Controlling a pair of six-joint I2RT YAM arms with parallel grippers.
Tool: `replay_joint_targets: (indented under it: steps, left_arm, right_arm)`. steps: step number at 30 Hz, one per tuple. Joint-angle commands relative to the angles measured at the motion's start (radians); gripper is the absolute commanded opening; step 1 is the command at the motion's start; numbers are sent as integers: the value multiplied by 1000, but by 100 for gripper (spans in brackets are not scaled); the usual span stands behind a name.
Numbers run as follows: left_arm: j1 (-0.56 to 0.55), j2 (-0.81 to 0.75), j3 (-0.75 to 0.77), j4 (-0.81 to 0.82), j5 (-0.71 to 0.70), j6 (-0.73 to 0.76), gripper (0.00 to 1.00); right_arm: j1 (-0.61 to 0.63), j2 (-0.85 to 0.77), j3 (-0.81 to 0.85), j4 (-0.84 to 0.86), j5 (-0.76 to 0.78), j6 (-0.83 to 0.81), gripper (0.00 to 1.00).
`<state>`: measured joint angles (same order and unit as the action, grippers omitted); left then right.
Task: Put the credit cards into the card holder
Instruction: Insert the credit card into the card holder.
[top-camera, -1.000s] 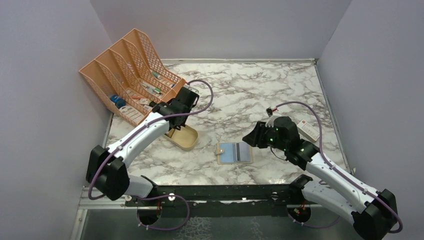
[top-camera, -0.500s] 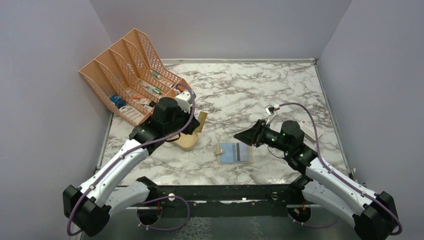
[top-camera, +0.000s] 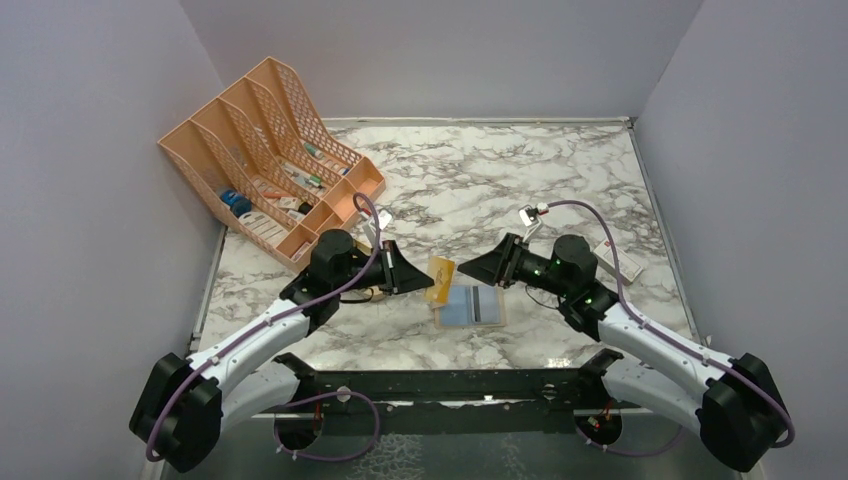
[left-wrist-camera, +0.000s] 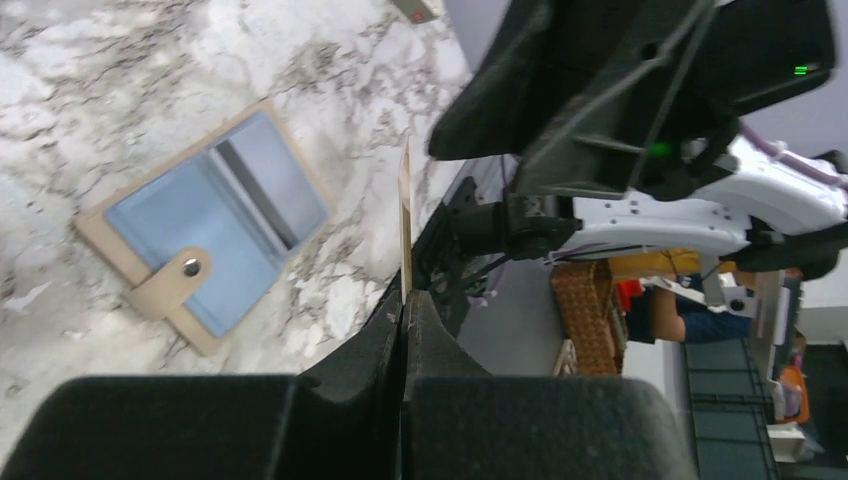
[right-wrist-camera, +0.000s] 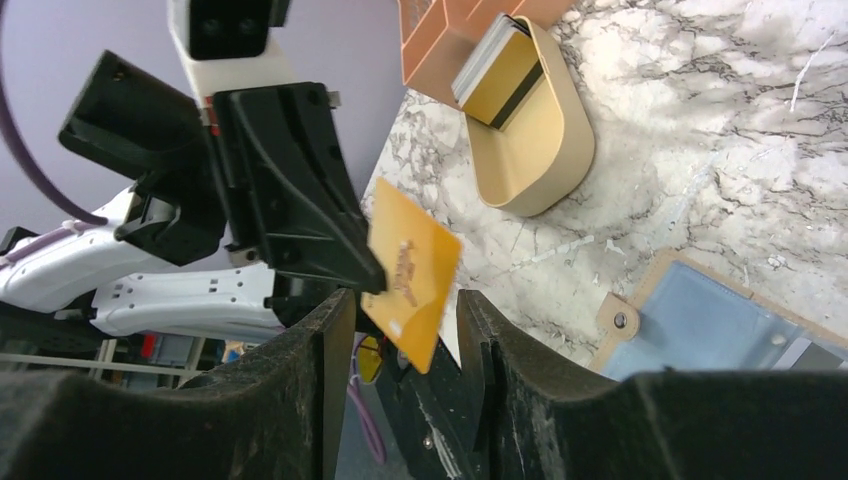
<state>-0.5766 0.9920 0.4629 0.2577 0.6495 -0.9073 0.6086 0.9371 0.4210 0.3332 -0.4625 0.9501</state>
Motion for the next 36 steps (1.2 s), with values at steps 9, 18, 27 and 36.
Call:
replay_joint_targets:
  steps: [9, 18, 27, 36]
  left_arm:
    - [-11, -27, -4, 200, 82, -146, 0]
    - [-19, 13, -18, 219, 100, -170, 0]
    - [-19, 51, -39, 213, 103, -135, 44]
    - [-20, 117, 114, -215, -45, 182, 43]
  right_arm:
    - [6, 70, -16, 157, -76, 49, 30]
    - [8, 98, -47, 238, -100, 73, 19]
    - [6, -32, -63, 35, 86, 8, 1]
    - [6, -19, -44, -202, 225, -112, 1]
